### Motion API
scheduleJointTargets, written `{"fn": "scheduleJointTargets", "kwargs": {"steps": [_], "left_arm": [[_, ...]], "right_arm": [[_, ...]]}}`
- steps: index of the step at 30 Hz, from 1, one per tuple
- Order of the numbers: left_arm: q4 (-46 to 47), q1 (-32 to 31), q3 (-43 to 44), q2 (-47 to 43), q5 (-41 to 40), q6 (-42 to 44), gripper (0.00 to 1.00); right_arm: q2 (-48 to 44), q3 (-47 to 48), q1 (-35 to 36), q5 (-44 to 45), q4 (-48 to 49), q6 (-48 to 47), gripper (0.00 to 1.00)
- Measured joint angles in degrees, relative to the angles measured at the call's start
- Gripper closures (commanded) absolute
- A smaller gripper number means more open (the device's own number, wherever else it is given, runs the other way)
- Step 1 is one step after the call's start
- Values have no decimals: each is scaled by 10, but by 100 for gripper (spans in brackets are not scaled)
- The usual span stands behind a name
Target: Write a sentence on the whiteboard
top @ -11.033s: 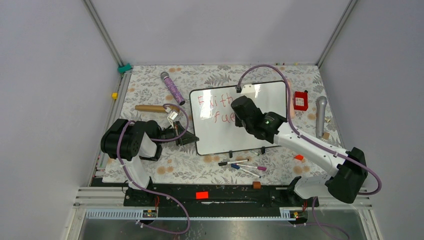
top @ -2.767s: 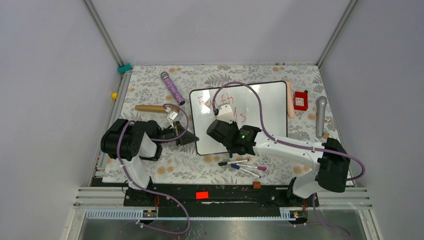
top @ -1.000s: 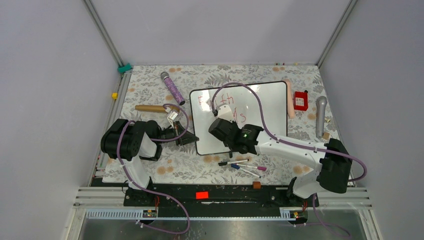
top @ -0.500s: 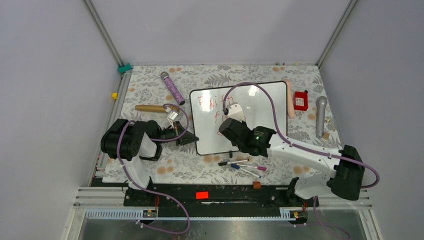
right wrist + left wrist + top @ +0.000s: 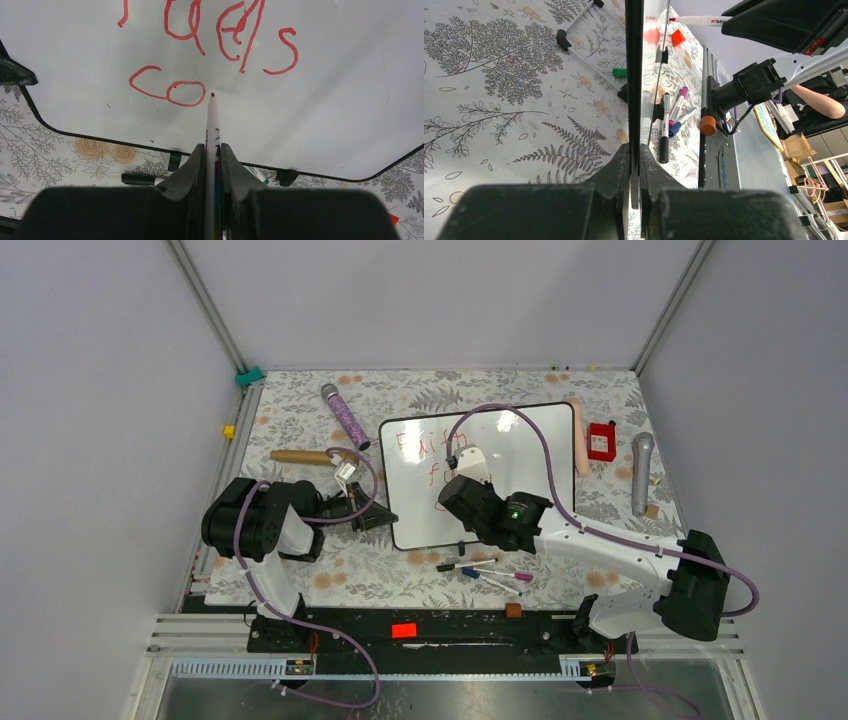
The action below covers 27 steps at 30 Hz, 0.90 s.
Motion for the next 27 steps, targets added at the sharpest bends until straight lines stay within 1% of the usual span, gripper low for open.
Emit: {"fn": "scheduleJointTargets", "kwargs": {"steps": [17,27], "left_arm": [[0,0,0,0,0,0,100],[0,0,0,0,0,0,100]], "right_arm": [[1,0,-1,-1,14,4,100],[1,-5,-23,9,14,15,100]]}}
